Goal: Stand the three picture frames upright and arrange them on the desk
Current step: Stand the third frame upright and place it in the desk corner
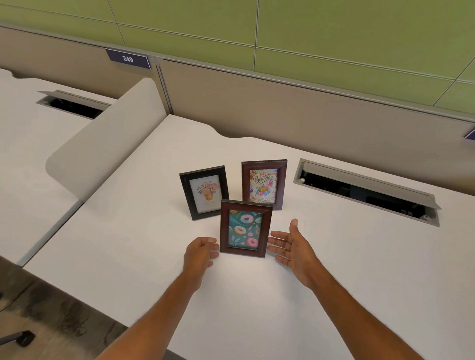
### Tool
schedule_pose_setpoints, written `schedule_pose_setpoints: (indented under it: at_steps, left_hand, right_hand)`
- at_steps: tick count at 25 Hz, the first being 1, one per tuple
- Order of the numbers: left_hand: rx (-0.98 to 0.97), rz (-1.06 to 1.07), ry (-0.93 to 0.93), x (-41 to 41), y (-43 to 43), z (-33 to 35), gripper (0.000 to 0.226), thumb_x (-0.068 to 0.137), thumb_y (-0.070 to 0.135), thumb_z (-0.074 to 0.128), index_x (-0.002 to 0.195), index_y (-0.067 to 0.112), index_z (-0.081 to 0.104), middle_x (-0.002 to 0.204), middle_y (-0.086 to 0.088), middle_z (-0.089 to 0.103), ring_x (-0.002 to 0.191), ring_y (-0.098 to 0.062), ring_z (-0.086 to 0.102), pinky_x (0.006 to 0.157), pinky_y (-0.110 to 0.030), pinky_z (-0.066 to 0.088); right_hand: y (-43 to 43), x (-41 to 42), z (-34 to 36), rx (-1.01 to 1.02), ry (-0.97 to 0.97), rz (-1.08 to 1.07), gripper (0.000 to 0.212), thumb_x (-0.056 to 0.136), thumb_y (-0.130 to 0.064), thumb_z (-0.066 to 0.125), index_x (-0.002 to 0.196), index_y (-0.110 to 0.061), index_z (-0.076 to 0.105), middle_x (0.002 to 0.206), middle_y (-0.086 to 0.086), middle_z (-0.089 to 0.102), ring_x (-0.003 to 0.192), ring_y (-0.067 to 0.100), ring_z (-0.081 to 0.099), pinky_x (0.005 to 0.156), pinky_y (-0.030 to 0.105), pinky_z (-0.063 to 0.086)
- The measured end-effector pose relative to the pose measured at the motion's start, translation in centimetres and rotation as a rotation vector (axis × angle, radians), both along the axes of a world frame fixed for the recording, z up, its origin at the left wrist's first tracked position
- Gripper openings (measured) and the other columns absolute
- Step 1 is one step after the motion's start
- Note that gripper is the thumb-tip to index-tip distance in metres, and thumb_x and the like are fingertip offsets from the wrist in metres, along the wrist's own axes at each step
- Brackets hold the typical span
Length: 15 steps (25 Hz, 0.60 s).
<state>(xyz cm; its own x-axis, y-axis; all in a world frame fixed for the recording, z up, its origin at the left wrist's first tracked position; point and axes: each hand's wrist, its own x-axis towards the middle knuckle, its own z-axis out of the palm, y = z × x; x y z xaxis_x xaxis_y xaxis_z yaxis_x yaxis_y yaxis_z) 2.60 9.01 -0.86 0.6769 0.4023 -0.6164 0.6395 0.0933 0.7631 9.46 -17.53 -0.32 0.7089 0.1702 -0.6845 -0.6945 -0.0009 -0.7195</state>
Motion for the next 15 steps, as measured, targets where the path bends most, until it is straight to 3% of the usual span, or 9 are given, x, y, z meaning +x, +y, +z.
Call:
schedule_pose_setpoints:
  at_steps: [4,8,11,15]
  left_hand:
    - [0.009,0.021,0.004,-1.7,-0.7,0.0,0.02,0.11,0.023,0.059,0.12,0.012,0.071,0.12,-0.012,0.079,0.111,-0.033,0.076,0.099,-0.049,0.059]
    - [0.004,0.053,-0.089,-1.5,-1.6,1.6,0.02,0.109,0.026,0.063,0.123,0.015,0.071,0.129,-0.008,0.076,0.116,-0.028,0.072,0.102,-0.048,0.057]
    - [-0.013,0.016,-0.164,-1.0,-2.6,3.3,0.033,0.111,0.043,0.056,0.132,0.02,0.066,0.139,-0.003,0.069,0.13,-0.028,0.064,0.112,-0.051,0.051]
    - [-0.056,-0.062,-0.16,0.4,-2.9,4.8,0.065,0.109,0.065,0.042,0.155,0.021,0.052,0.159,-0.007,0.057,0.15,-0.032,0.05,0.122,-0.058,0.039]
  right_hand:
    - [-1.3,-1.2,0.0,0.015,-0.013,0.037,0.081,0.102,-0.08,0.033,0.14,-0.019,0.069,0.144,0.006,0.073,0.132,0.028,0.068,0.121,0.052,0.045]
    - [-1.6,-1.8,0.9,0.05,-0.058,0.069,0.082,0.104,-0.076,0.035,0.158,-0.018,0.054,0.162,0.008,0.058,0.149,0.029,0.055,0.127,0.052,0.04]
    - [-1.0,-1.7,1.8,0.075,-0.089,0.097,0.087,0.103,-0.077,0.035,0.166,-0.017,0.044,0.172,0.008,0.046,0.159,0.03,0.043,0.13,0.053,0.035]
    - [0.3,-1.1,2.8,0.074,-0.101,0.126,0.09,0.102,-0.079,0.037,0.167,-0.016,0.042,0.172,0.01,0.045,0.159,0.031,0.042,0.132,0.054,0.033]
